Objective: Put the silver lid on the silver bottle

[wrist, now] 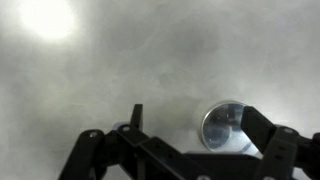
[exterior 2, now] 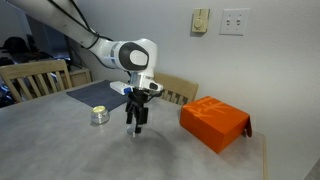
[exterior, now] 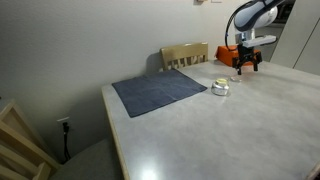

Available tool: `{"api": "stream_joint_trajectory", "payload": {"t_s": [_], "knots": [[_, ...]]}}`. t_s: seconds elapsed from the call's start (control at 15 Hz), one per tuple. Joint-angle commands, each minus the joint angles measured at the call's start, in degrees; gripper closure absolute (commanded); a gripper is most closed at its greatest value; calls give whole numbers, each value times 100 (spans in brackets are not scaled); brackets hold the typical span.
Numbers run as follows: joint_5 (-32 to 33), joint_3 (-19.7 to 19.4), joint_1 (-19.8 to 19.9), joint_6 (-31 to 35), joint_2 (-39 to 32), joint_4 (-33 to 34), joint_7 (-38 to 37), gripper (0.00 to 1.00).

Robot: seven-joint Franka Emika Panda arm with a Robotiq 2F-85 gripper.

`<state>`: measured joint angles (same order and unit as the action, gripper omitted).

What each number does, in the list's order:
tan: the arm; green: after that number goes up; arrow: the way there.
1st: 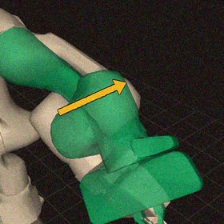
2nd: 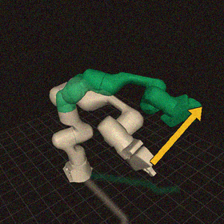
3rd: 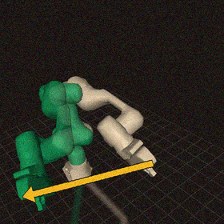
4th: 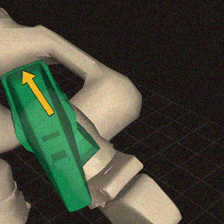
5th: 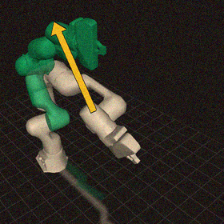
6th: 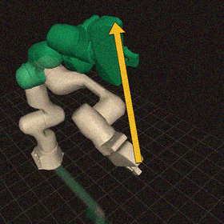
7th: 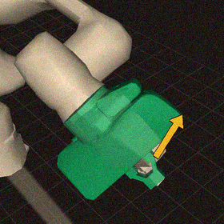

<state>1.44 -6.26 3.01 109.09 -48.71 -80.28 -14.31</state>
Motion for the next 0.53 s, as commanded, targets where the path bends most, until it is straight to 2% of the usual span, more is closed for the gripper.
{"api": "stream_joint_trajectory", "payload": {"t_s": [0.0, 0.33, 0.47], "knots": [[361, 76, -14, -147, -311, 364, 866, 0], [428, 348, 60, -143, -860, 847, 1989, 0], [447, 424, 38, -152, -859, 905, 2342, 0]]}}
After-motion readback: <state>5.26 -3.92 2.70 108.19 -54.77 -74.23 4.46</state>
